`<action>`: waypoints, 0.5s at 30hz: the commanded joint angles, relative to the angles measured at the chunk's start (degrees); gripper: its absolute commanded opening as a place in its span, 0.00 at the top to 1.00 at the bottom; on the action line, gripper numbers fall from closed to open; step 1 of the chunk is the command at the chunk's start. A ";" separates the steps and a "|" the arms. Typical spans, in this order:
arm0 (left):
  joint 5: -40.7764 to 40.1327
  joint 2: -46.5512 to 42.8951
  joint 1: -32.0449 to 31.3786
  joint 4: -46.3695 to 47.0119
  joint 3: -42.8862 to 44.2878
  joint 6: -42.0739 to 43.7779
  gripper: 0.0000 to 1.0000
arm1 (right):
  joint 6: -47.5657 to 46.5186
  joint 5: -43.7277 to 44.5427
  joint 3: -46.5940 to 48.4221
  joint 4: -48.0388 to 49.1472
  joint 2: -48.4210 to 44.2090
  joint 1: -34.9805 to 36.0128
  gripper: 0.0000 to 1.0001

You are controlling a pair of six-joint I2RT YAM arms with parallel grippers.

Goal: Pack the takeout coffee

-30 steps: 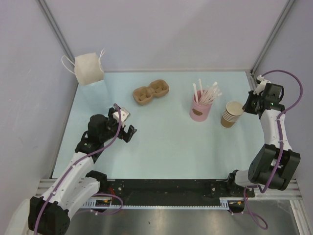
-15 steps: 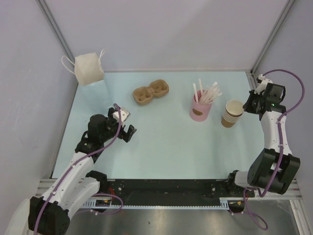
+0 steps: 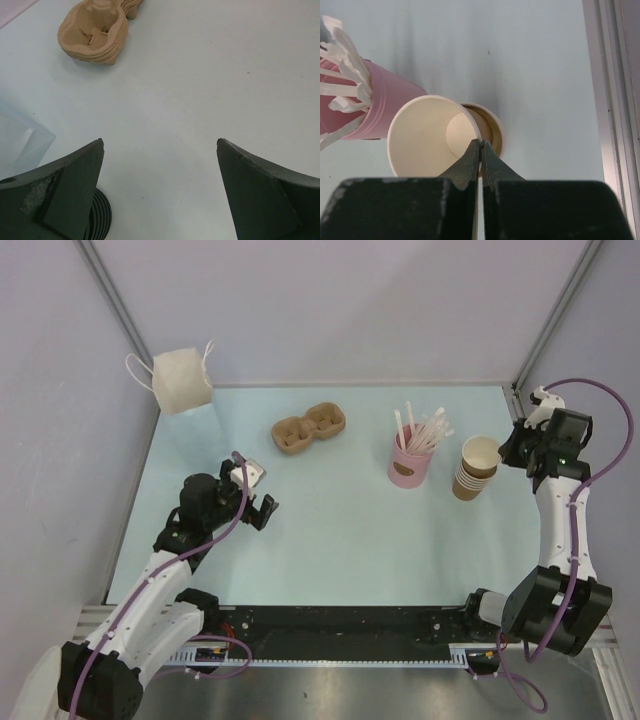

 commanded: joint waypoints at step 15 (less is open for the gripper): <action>-1.47 -1.57 -0.14 2.78 -0.45 0.63 0.01 | -0.61 -3.64 -2.57 7.46 -12.15 -0.27 1.00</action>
